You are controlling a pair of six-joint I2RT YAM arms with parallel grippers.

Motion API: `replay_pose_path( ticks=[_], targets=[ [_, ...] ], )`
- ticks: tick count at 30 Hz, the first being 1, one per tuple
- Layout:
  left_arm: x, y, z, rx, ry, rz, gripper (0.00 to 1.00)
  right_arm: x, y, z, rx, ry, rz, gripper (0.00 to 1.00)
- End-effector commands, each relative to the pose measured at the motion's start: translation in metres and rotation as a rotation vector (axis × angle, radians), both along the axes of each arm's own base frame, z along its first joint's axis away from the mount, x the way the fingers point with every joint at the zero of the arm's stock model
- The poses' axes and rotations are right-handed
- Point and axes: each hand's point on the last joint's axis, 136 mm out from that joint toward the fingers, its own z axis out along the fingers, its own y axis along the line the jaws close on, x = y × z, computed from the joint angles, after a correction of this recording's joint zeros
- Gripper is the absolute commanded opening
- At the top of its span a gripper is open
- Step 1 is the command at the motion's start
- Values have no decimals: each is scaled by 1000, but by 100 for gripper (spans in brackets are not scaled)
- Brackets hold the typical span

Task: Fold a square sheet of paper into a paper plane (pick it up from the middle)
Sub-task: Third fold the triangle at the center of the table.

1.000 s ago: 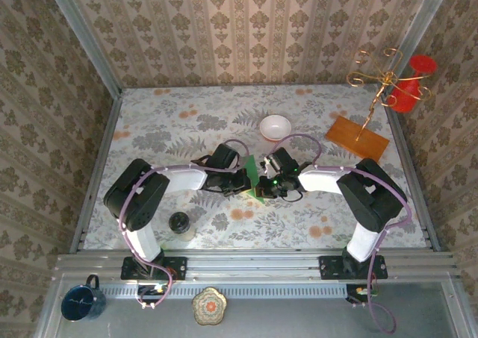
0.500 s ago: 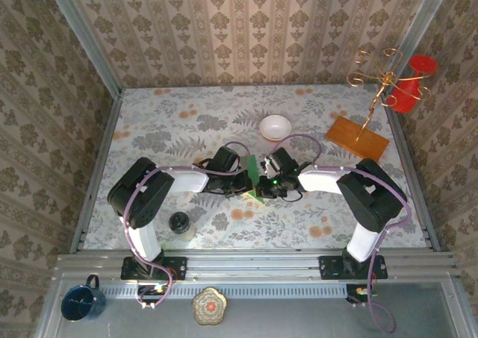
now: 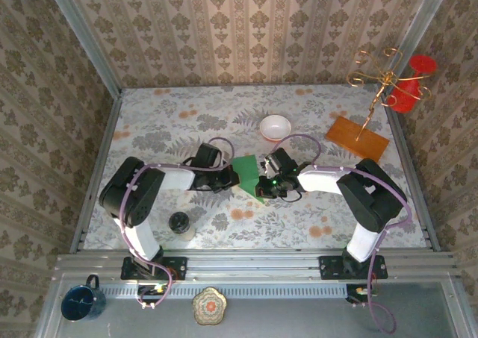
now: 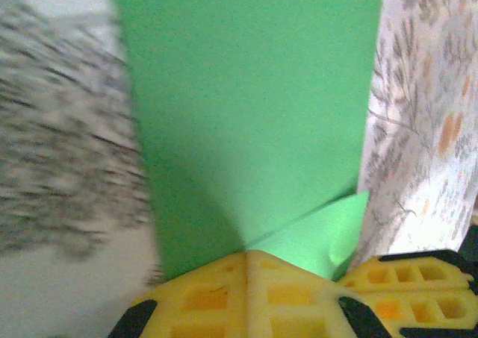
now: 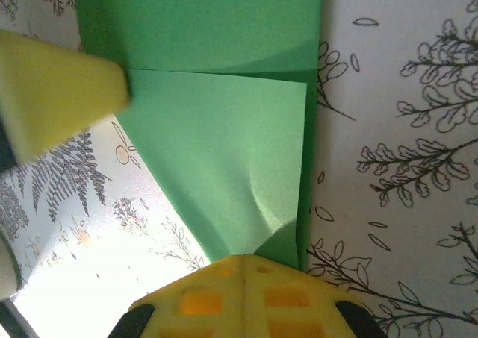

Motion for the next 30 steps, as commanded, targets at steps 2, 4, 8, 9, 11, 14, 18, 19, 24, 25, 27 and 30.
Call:
replay_pose_path(
  ticks=[2,4,8,9,11,14,18,19,24,25,27,30],
  targets=[
    [12,57,-25,219,19,77,5,-49,-60,-56,-290,192,-53,4],
    [15,58,-18,232,8,58,5,-44,-52,-49,-252,173,-52,5],
    [19,56,3,232,-18,41,5,-27,-29,-25,-138,111,-43,8],
    [20,54,11,213,-27,44,5,-21,-21,-15,-98,87,-41,9],
    [21,50,25,177,-46,57,6,-9,-7,6,-16,35,-43,14],
    [18,47,43,139,-67,81,11,8,8,38,91,-57,-65,22],
    [6,39,51,78,-51,119,26,20,9,56,138,-138,-115,32],
    [3,35,51,62,-41,126,31,22,7,56,135,-144,-126,33],
    [-9,19,47,-29,25,147,41,24,8,40,123,-99,-135,33],
    [-10,16,46,-42,34,149,42,24,9,37,120,-91,-134,32],
    [-12,11,44,-57,52,150,42,25,8,30,108,-77,-138,32],
    [-14,7,38,-56,75,151,44,27,4,21,78,-71,-155,33]
  ],
)
